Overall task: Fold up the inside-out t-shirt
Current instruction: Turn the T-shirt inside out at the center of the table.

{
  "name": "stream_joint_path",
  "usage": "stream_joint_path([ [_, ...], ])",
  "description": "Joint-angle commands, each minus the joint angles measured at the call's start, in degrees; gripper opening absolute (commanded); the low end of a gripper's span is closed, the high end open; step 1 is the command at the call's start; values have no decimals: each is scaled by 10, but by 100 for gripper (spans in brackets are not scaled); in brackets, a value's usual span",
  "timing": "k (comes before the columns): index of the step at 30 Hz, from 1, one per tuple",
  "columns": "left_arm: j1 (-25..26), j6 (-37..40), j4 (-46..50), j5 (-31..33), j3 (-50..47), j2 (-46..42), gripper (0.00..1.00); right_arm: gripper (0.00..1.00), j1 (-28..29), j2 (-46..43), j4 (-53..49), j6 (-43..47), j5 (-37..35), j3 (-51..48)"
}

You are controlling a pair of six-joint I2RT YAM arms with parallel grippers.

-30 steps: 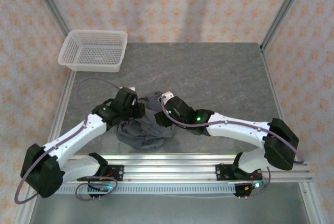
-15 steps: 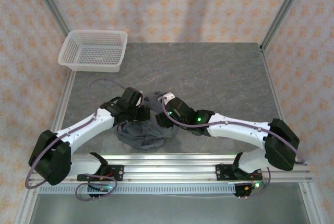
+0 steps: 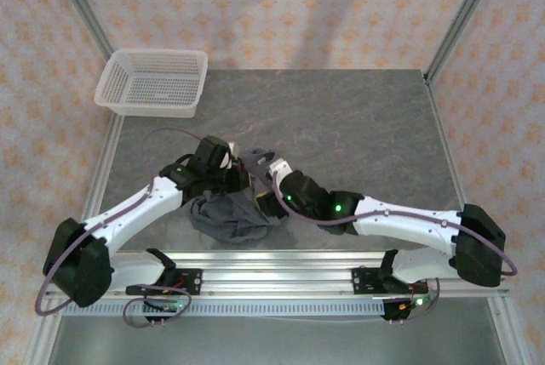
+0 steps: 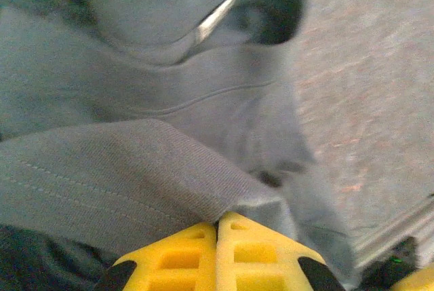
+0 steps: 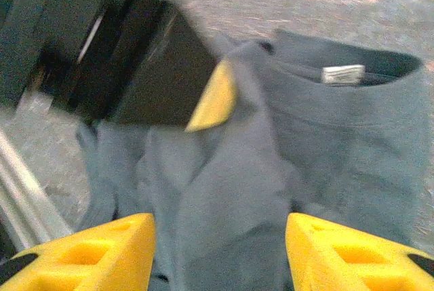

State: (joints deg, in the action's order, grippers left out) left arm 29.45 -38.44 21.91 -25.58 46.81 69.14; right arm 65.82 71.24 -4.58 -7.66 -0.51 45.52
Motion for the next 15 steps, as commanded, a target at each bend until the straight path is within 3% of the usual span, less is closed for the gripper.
stream_joint_path([
  [1, -2, -51, 27, -15, 37, -34, 0, 55, 43, -12, 87, 74, -90, -24],
  [3, -2, -68, 44, -14, 49, -41, 0, 55, 50, 1, 113, 91, -158, -19],
  [9, 0, -106, 75, -9, 72, -48, 0, 59, 56, 54, 223, 160, -250, -3],
  [15, 7, -157, 80, -1, 83, -50, 0, 59, 57, 121, 270, 201, -261, 35],
])
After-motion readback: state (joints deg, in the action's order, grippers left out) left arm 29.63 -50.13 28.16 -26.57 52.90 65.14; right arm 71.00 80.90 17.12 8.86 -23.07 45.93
